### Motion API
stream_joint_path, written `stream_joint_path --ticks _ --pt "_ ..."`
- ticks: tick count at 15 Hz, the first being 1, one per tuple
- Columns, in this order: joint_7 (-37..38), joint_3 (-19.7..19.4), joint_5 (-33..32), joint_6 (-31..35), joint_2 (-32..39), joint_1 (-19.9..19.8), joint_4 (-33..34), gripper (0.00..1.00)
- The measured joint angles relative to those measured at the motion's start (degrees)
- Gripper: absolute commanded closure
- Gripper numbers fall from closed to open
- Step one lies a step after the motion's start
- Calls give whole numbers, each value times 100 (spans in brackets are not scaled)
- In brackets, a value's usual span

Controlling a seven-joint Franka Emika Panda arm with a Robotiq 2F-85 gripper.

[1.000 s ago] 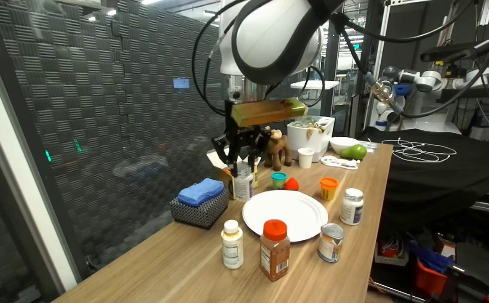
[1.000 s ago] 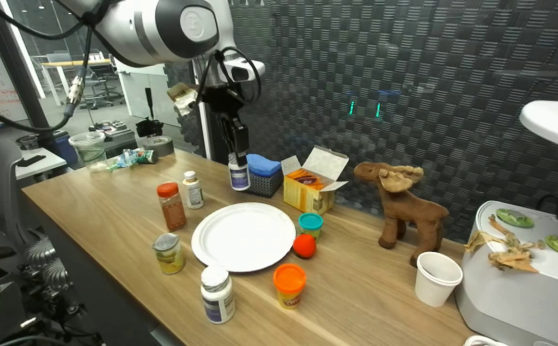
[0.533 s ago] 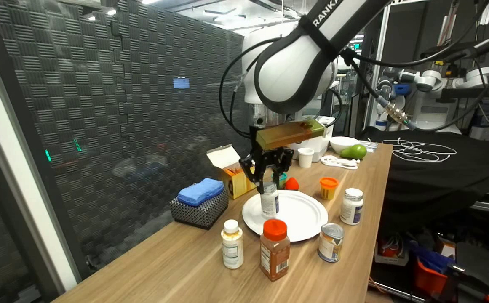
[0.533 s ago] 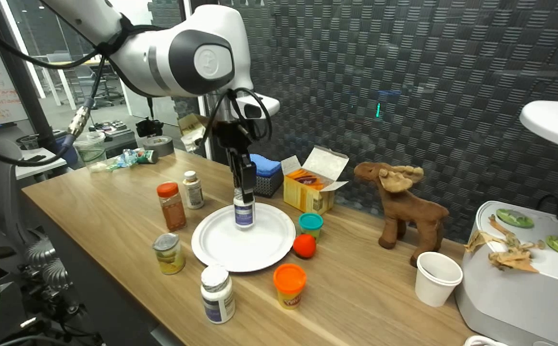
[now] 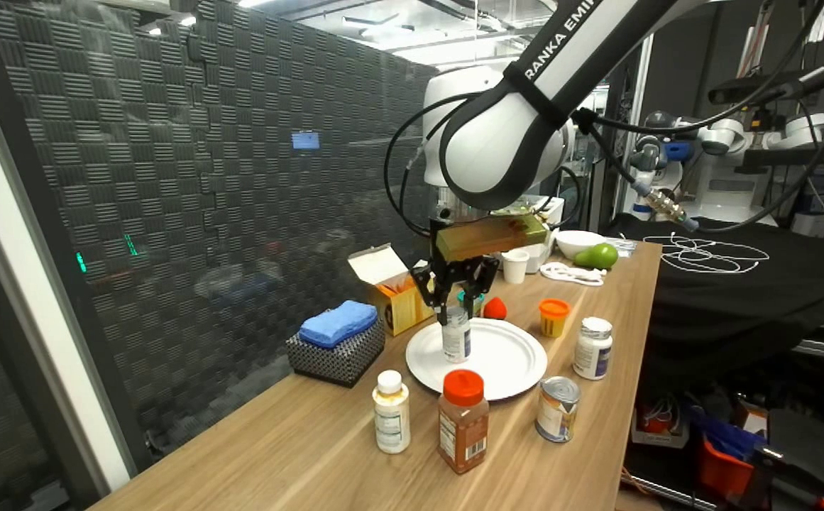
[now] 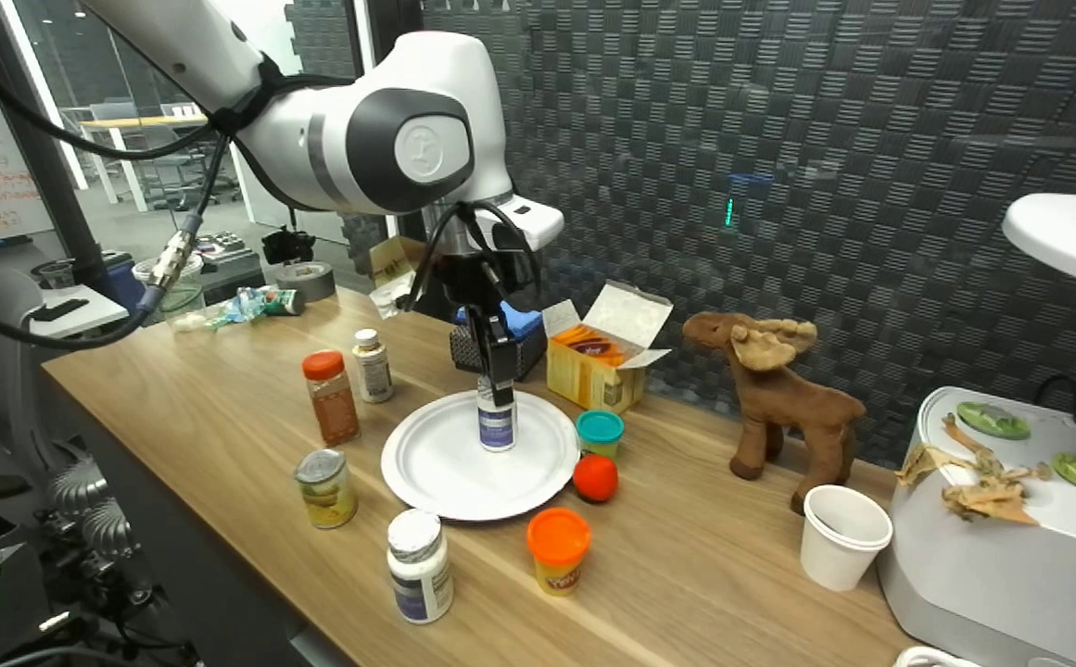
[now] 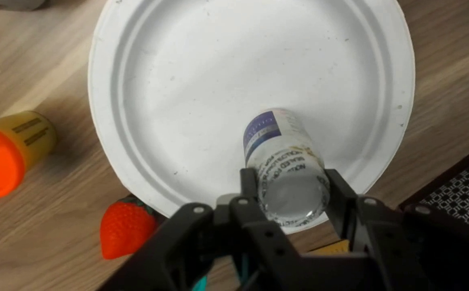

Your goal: Pick up the bottles from the table and put them on the white plate.

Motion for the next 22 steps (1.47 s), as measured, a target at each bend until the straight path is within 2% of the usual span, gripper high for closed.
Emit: stream_joint_path --ticks 8,14,15,16,20,22 --pt "128 -57 75 414 15 -10 -9 81" --pt "174 -110 80 459 81 -10 -2 81" --pt "193 -111 80 478 83 -10 -4 31" --pt "208 -111 80 487 84 -10 -5 30" --pt "263 -117 32 524 69 49 -18 1" --pt "413 -161 -226 520 -70 197 -41 0"
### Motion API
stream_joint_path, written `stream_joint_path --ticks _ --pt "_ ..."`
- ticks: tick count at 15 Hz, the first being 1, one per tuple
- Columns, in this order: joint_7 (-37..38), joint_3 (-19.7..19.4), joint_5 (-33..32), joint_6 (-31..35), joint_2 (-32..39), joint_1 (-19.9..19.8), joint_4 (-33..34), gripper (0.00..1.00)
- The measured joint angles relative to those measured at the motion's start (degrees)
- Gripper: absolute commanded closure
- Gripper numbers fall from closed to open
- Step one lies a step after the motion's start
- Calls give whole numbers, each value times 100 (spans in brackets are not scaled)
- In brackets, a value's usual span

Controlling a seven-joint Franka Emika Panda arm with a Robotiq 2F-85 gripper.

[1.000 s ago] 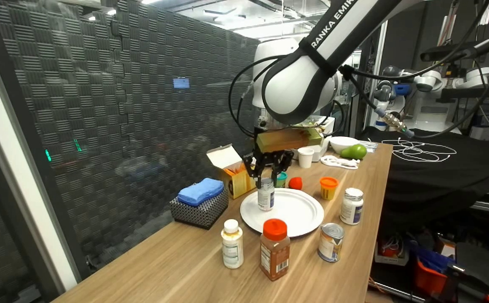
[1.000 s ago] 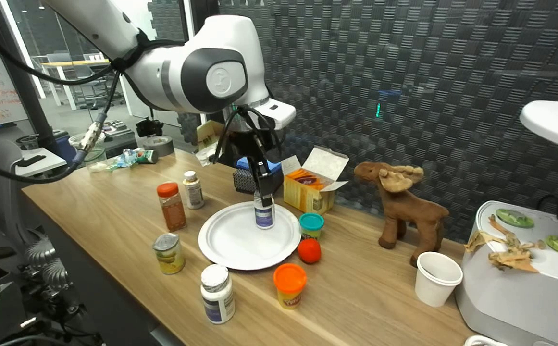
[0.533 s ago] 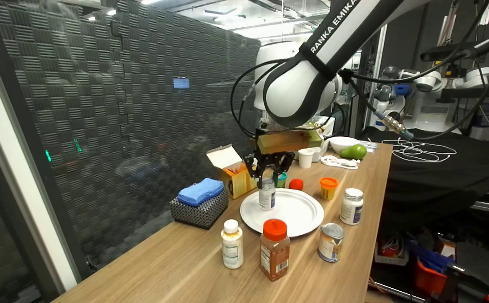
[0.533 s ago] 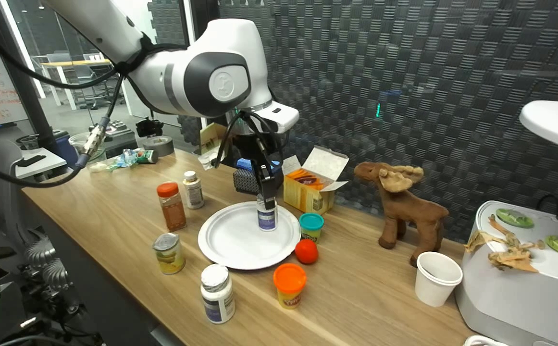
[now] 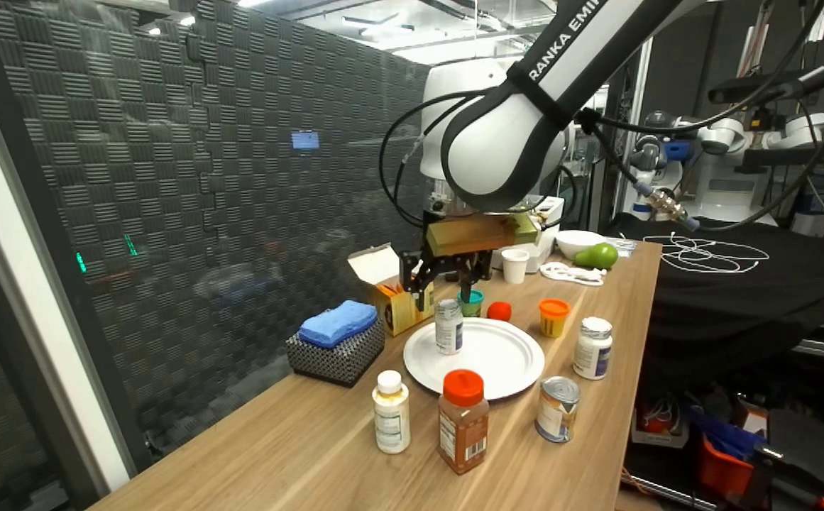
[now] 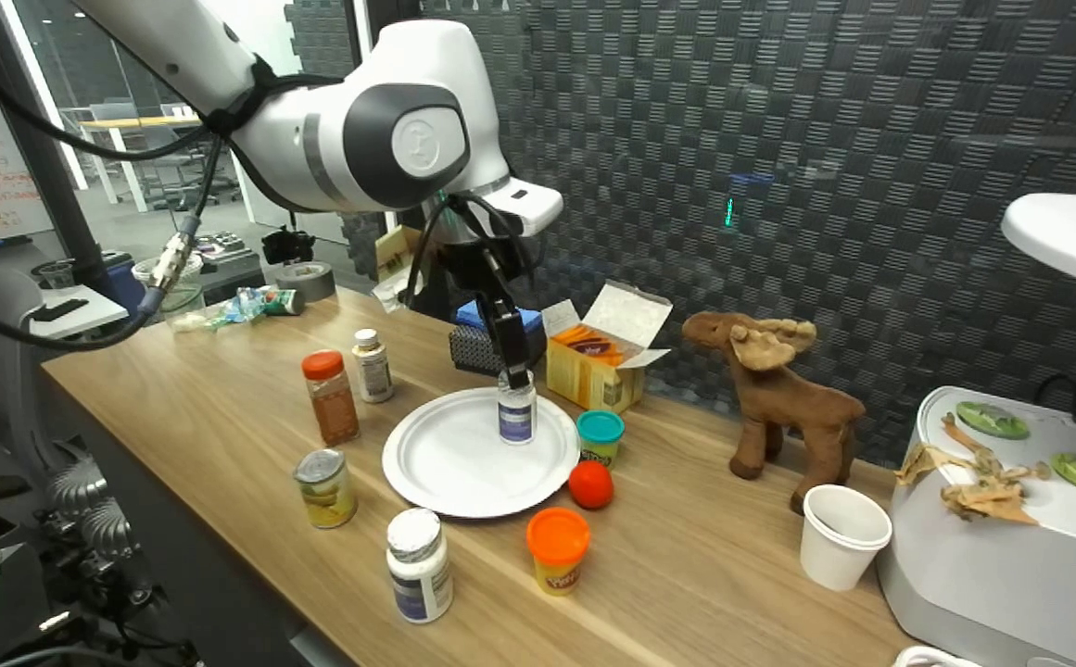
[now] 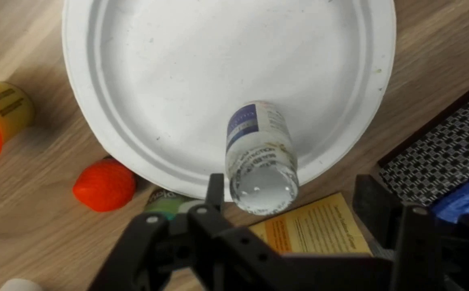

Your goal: Pick up the bottles from the table and put them on the white plate.

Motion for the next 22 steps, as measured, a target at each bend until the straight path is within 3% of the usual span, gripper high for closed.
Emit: stream_joint_path --ticks 3,5,12,18,22 --pt "137 33 -411 -88 -417 307 -57 0" --pt "75 271 -393 -208 -685 428 -75 0" --pt "-1421 1349 721 -642 -589 452 -90 0" --pt "-1717 1416 525 -1286 -401 512 -88 0" --pt "-1719 1400 343 -1330 -366 512 -86 0"
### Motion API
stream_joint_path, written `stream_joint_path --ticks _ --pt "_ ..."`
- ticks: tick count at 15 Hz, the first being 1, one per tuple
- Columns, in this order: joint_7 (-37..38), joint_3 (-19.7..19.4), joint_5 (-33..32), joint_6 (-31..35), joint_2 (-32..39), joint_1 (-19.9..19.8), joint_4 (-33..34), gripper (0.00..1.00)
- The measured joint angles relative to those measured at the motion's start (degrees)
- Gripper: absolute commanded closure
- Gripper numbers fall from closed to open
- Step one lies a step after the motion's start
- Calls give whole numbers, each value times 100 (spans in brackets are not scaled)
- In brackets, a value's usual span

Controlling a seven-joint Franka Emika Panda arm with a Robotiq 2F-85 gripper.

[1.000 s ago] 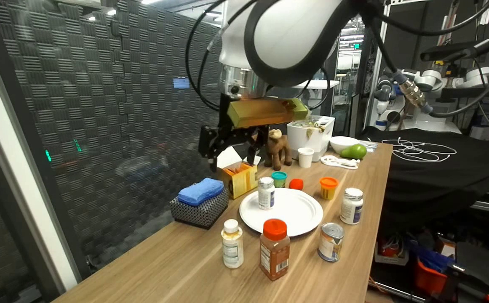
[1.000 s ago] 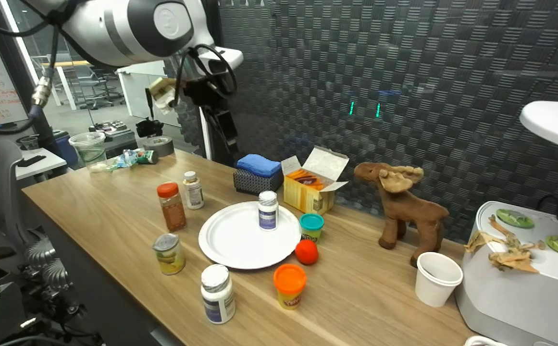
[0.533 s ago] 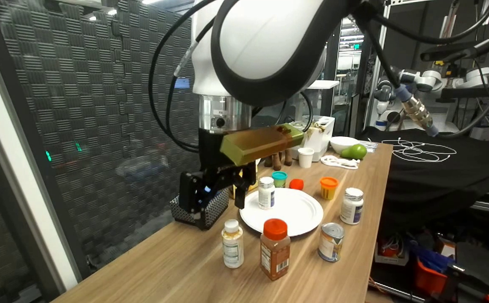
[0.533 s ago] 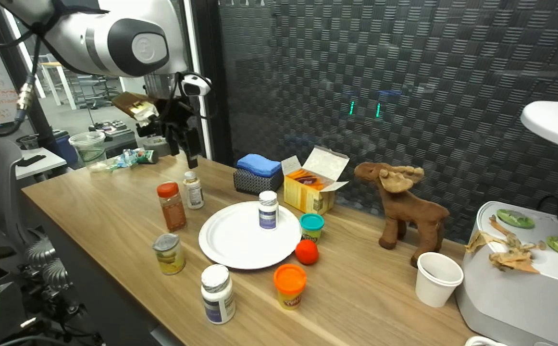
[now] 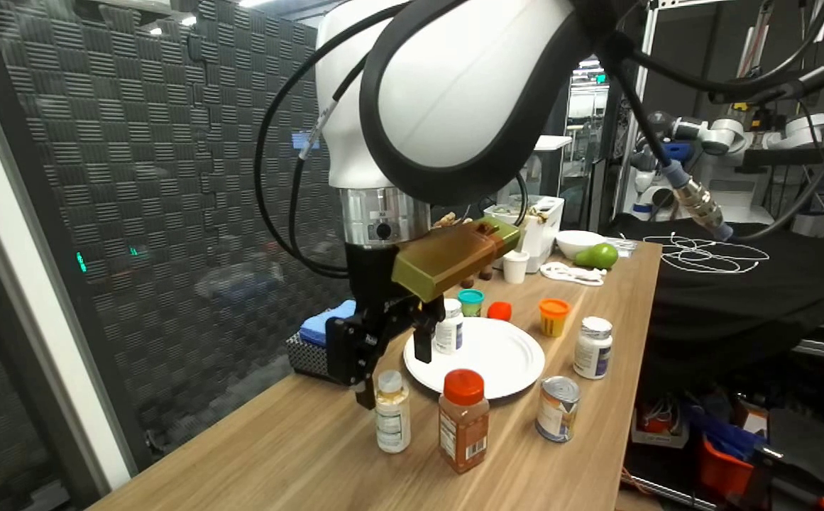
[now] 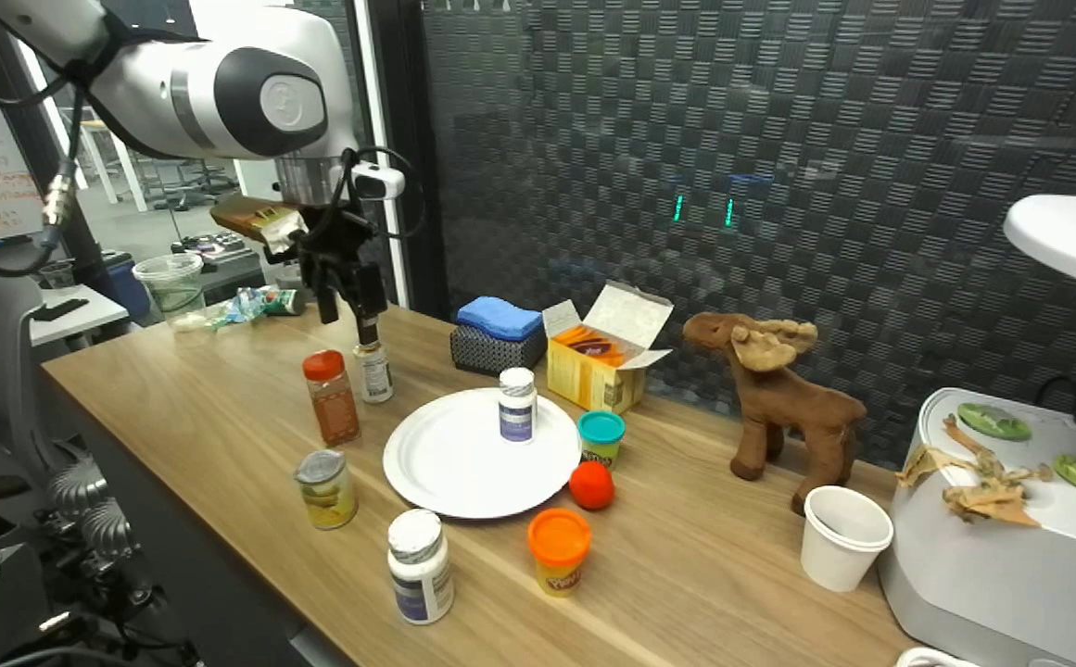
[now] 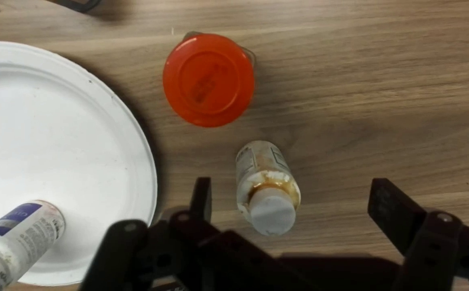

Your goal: Pick up the bottles from the table and put them on the white plate.

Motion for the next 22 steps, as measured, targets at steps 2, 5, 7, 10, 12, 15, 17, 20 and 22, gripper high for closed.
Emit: stream_joint_path --ticks 2,5,7,10,12,15,17,20,22 --pt "-4 -12 -27 18 51 0 11 0" --pt "-5 -44 -27 121 190 0 54 26" --pt "-4 -77 -27 295 289 -1 82 30" --pt "1 -148 -26 516 356 -2 104 55" --pt "7 -193 -26 552 342 -2 117 70" --pt "25 -230 -26 548 237 -2 118 92" --pt "40 -231 -26 533 144 -1 116 97" --pt "43 -220 -26 485 29 6 109 95" --pt "43 -209 -26 451 -24 11 107 70"
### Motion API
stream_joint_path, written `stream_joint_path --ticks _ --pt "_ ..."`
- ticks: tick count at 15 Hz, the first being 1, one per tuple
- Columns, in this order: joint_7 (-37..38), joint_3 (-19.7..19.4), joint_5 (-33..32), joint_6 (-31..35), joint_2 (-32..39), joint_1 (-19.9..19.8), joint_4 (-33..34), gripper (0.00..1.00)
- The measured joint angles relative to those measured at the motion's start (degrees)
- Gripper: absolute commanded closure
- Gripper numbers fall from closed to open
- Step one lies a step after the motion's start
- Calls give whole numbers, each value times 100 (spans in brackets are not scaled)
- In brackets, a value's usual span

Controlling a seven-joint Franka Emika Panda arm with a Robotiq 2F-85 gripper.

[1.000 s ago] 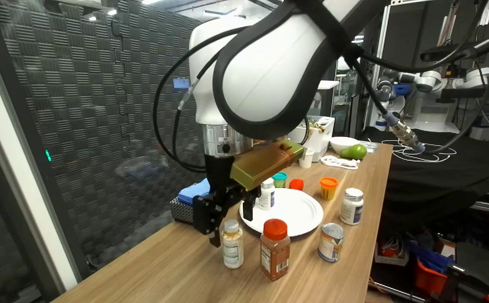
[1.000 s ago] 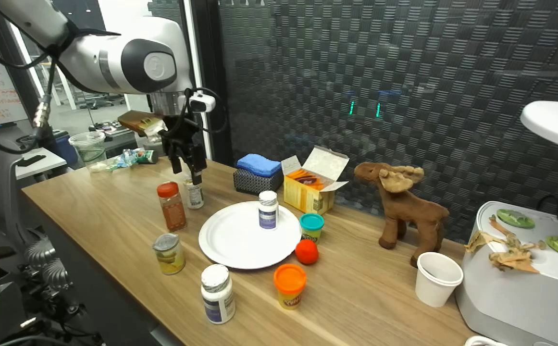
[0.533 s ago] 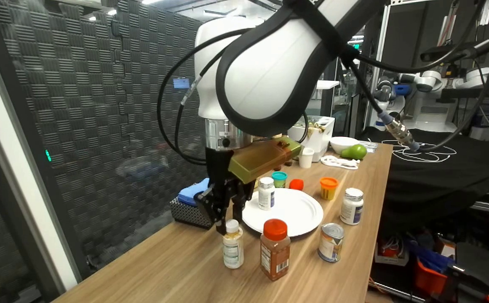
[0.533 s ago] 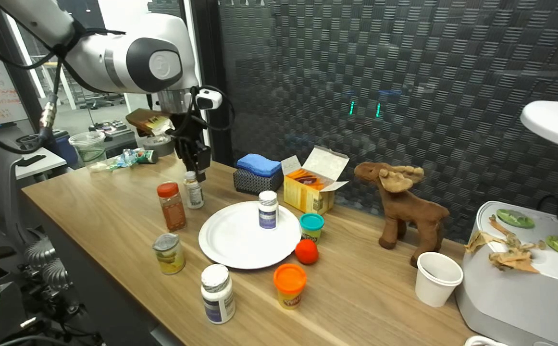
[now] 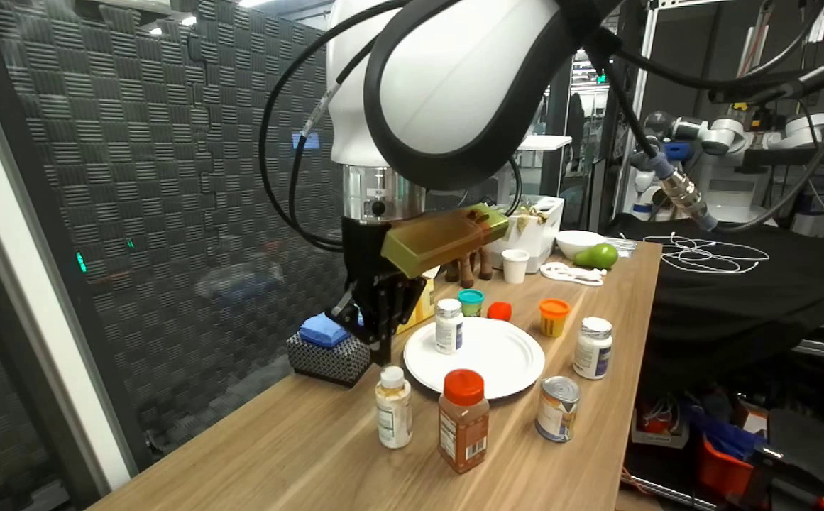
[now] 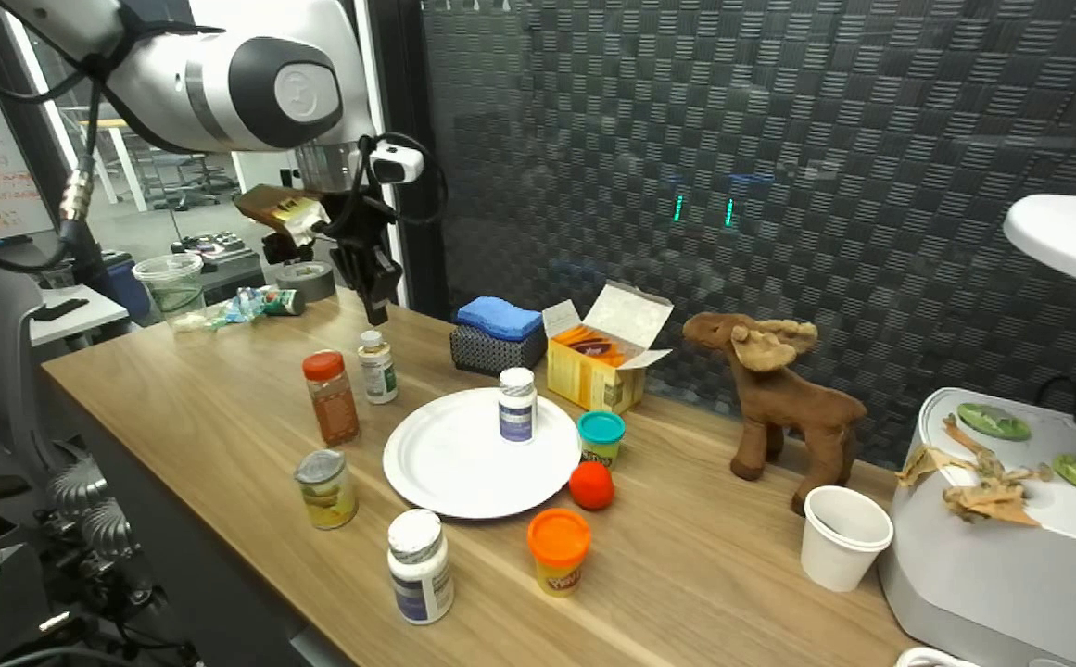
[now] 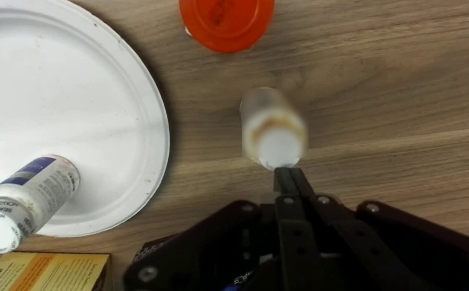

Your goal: Pick up the bottles from the table and put them on the white plate.

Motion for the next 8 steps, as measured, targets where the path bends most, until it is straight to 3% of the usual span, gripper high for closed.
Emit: stream_joint_path --ticks 2,8 --pt "0 7 0 -26 -38 0 -1 64" --pt "0 9 0 -121 -91 0 -3 18"
